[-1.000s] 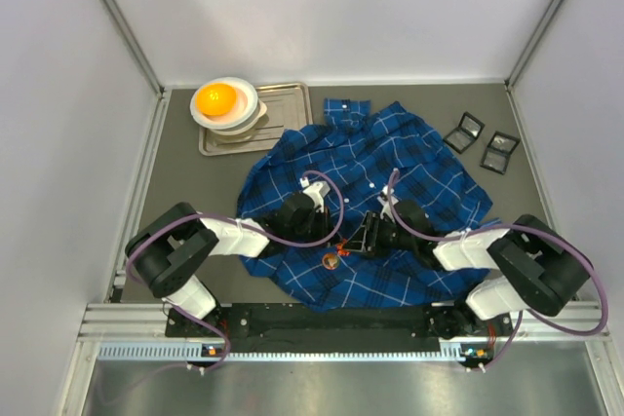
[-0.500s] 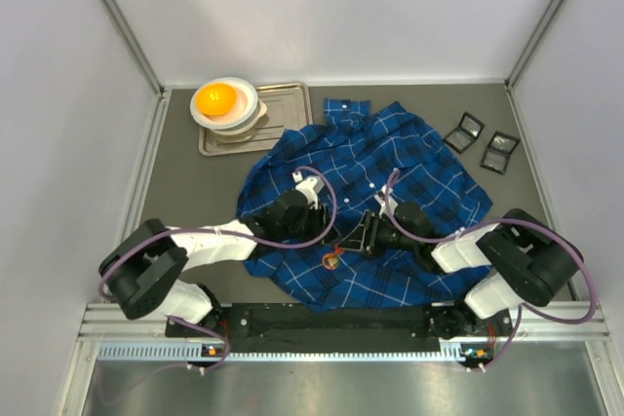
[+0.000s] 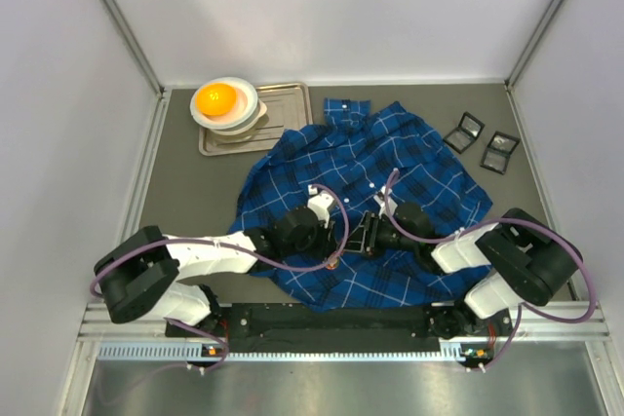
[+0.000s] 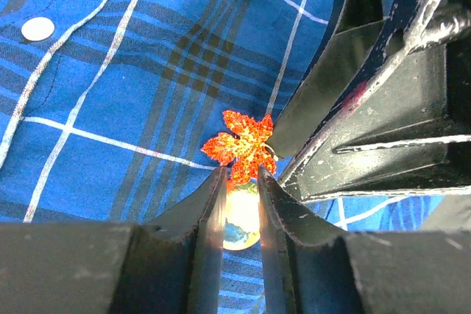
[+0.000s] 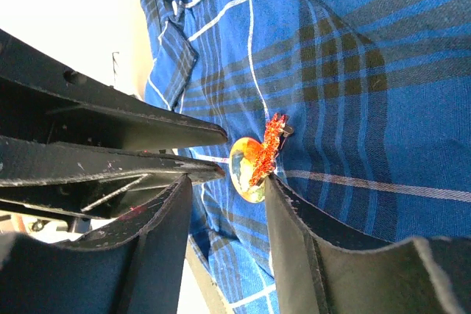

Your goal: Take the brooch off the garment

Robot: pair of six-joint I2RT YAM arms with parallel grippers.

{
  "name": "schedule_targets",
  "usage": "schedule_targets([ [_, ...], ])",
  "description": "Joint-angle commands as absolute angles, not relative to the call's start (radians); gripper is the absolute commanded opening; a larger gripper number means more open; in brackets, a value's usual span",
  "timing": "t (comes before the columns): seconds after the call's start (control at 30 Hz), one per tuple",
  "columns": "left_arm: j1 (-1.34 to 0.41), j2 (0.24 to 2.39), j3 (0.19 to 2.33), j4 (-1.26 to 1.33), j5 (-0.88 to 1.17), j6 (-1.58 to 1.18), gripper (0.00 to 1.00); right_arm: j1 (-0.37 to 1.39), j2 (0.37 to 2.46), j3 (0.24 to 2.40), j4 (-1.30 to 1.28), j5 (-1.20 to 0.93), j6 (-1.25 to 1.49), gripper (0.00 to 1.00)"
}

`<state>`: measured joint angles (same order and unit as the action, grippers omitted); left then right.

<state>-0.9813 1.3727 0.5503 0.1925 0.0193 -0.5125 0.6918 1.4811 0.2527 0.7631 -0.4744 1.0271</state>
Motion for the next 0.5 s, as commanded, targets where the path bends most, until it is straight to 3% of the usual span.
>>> schedule_targets([
  [0.0,-1.04,1.356,0.54,0.239,-0.058,-0.462,0.31,0.683,1.476,0.256,0.834,-0.462,1.026,0.44],
  [0.2,-1.069,1.335,0.528,0.256,-0.078,-0.468,0.38,0.68,1.477,0.253,0.854,-0.468,1.029,0.43],
  [0.33,-1.078,1.307,0.503,0.282,-0.069,-0.466,0.49,0.68,1.471,0.244,0.873,-0.468,1.031,0.42],
  [0.43,-1.08,1.272,0.48,0.288,-0.093,-0.5,0.5,0.678,1.465,0.241,0.868,-0.463,1.026,0.42],
  [0.47,-1.078,1.267,0.48,0.279,-0.104,-0.518,0.43,0.677,1.46,0.241,0.859,-0.459,1.025,0.42],
])
